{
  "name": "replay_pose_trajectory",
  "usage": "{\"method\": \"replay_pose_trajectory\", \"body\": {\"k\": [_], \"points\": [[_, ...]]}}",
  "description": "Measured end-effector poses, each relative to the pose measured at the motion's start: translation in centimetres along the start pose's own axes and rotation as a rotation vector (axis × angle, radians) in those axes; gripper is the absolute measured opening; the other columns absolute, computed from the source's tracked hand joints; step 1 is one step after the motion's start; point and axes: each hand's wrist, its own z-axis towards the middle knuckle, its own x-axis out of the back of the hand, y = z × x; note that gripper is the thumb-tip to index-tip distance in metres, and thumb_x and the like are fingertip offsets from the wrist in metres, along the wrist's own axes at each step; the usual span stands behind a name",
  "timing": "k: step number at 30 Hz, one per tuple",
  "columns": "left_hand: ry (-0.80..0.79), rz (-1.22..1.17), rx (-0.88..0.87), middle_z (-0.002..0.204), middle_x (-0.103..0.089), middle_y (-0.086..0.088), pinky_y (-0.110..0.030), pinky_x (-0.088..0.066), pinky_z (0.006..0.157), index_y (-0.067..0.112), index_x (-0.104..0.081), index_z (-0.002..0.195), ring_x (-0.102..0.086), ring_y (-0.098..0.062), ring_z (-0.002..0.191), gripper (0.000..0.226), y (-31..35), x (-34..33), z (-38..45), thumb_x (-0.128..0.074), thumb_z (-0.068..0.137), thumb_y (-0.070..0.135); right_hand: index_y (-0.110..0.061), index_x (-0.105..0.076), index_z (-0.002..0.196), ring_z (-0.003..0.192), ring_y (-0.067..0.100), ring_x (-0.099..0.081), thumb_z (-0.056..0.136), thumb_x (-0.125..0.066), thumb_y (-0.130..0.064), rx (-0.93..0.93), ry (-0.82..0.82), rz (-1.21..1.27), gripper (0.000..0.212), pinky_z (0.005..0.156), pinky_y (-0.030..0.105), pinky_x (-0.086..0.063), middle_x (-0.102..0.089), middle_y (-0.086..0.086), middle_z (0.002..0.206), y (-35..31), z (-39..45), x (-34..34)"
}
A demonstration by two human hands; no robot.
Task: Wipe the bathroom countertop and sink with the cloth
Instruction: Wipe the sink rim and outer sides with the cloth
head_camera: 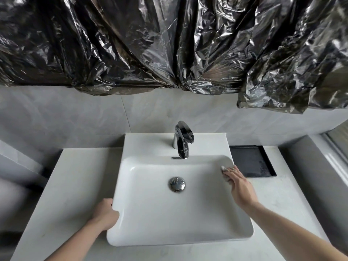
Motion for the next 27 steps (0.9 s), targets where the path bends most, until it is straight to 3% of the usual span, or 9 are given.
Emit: {"method": "replay_pose_trajectory", "body": {"k": [3, 6, 9, 11, 14, 18, 21, 24, 27], "points": [[0.028, 0.033, -0.023, 0.073, -0.063, 0.005, -0.022, -0.038, 0.051, 0.014, -0.065, 0.085, -0.058, -0.019, 0.070, 0.018, 0.2, -0.4, -0.9, -0.054, 0.081, 0.000, -0.025, -0.074, 0.114, 0.133, -0.001, -0.050, 0.099, -0.057, -0.004, -0.014, -0.046, -0.039, 0.031, 0.100, 0.020, -0.047, -0.066, -0.022, 0.118, -0.3, -3.9, 0.8], [0.083, 0.083, -0.037, 0.077, -0.059, 0.004, -0.025, -0.036, 0.052, 0.015, -0.061, 0.091, -0.053, -0.021, 0.072, 0.019, 0.2, -0.8, -1.9, -0.053, 0.085, 0.000, -0.025, -0.075, 0.094, 0.119, 0.010, -0.061, 0.093, -0.050, -0.019, 0.013, -0.157, -0.133, 0.025, 0.095, 0.011, -0.037, -0.072, -0.018, 0.104, -1.0, -8.4, 1.5], [0.142, 0.079, -0.054, 0.092, -0.066, -0.009, -0.031, -0.036, 0.064, 0.010, -0.063, 0.102, -0.052, -0.029, 0.085, 0.020, -0.3, -1.8, -2.4, -0.051, 0.090, -0.001, -0.030, -0.067, 0.079, 0.099, 0.014, -0.061, 0.083, -0.043, -0.024, -0.090, -0.284, -0.172, 0.025, 0.106, 0.005, -0.016, -0.072, -0.017, 0.087, -1.6, -12.5, 0.8], [0.173, 0.050, -0.059, 0.101, -0.069, -0.018, -0.032, -0.034, 0.068, 0.001, -0.064, 0.110, -0.053, -0.032, 0.092, 0.022, -0.6, -2.4, -2.5, -0.050, 0.093, -0.004, -0.032, -0.056, 0.075, 0.096, 0.012, -0.060, 0.083, -0.039, -0.021, -0.217, -0.290, -0.144, 0.022, 0.118, 0.013, -0.005, -0.070, -0.018, 0.084, -2.9, -14.2, 0.4], [0.183, 0.049, -0.063, 0.112, -0.071, -0.022, -0.033, -0.039, 0.074, -0.001, -0.064, 0.115, -0.060, -0.038, 0.104, 0.026, -1.0, -2.9, -2.4, -0.051, 0.093, -0.004, -0.036, -0.049, 0.071, 0.105, 0.015, -0.061, 0.091, -0.041, -0.017, -0.321, -0.324, -0.178, 0.028, 0.125, 0.034, -0.011, -0.065, -0.014, 0.085, -5.6, -14.4, 1.5], [0.172, 0.109, -0.049, 0.111, -0.072, -0.015, -0.029, -0.038, 0.072, 0.006, -0.065, 0.116, -0.062, -0.035, 0.105, 0.032, -1.1, -2.6, -3.4, -0.048, 0.090, -0.003, -0.033, -0.058, 0.078, 0.108, 0.025, -0.060, 0.090, -0.042, -0.017, -0.338, -0.412, -0.144, 0.027, 0.111, 0.033, -0.032, -0.069, -0.009, 0.090, -10.1, -13.9, 2.0], [0.162, 0.106, -0.046, 0.102, -0.074, -0.011, -0.028, -0.040, 0.067, 0.010, -0.068, 0.109, -0.062, -0.032, 0.092, 0.033, -1.7, -2.2, -4.1, -0.046, 0.088, -0.002, -0.039, -0.058, 0.080, 0.110, 0.028, -0.065, 0.086, -0.044, -0.018, -0.301, -0.536, 0.001, 0.026, 0.085, 0.031, -0.041, -0.075, -0.007, 0.114, -15.1, -13.4, -0.6], [0.156, 0.086, -0.044, 0.093, -0.078, -0.001, -0.031, -0.055, 0.070, 0.017, -0.074, 0.100, -0.070, -0.029, 0.088, 0.035, -3.5, -1.7, -4.3, -0.048, 0.079, 0.007, -0.041, -0.057, 0.087, 0.115, 0.029, -0.064, 0.084, -0.043, -0.016, -0.202, -0.625, 0.091, 0.028, 0.087, 0.031, -0.043, -0.073, -0.005, 0.123, -20.3, -12.5, -4.0], [0.113, 0.007, -0.052, 0.097, -0.080, 0.010, -0.032, -0.059, 0.081, 0.029, -0.078, 0.102, -0.075, -0.018, 0.092, 0.037, -5.5, -1.4, -4.9, -0.055, 0.084, 0.006, -0.035, -0.068, 0.103, 0.117, 0.032, -0.062, 0.085, -0.043, -0.015, -0.133, -0.707, 0.139, 0.036, 0.090, 0.030, -0.043, -0.072, 0.000, 0.125, -25.1, -11.9, -6.4]]}}
